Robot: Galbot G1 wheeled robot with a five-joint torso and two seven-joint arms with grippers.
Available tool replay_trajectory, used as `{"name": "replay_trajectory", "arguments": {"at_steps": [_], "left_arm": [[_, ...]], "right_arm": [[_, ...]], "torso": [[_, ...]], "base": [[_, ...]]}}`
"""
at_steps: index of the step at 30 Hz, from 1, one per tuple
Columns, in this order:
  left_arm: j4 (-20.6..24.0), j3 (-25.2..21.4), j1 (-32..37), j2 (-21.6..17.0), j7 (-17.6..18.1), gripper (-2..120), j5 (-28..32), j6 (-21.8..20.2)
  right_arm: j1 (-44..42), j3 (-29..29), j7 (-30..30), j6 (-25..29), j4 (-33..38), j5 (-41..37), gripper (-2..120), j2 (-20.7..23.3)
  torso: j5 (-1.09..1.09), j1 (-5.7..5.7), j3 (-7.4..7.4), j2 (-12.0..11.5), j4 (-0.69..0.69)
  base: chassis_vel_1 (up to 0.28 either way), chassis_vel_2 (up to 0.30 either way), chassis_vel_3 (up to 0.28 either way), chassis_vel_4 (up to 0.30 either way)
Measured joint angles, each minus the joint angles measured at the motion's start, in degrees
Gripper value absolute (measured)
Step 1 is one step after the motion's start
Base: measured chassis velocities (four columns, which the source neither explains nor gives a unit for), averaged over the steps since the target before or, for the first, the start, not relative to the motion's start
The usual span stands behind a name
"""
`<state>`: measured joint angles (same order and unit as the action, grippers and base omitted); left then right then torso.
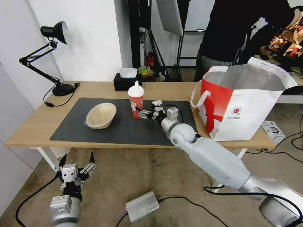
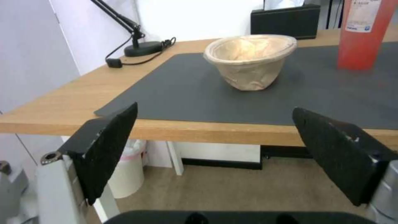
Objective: Pick up the trash from the table and place it into the takeout bag.
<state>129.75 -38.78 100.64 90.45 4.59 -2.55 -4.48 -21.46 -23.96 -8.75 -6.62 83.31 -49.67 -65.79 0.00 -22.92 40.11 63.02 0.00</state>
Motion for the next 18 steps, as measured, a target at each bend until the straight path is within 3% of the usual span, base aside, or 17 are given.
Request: {"name": "replay_trajectory", "arguments": {"at_steps": [18], "left_arm": [[-0.3, 0.1, -0.3, 0.0, 0.1, 100, 0.1, 0.0]], "right_arm": [[1.0, -0.6, 1.0, 0.7, -4.5, 0.7, 100, -1.2]], "torso": [[0.0, 0.0, 0.0, 0.0, 0.0]], "base": [[0.0, 0.0, 0.0, 0.0]]}}
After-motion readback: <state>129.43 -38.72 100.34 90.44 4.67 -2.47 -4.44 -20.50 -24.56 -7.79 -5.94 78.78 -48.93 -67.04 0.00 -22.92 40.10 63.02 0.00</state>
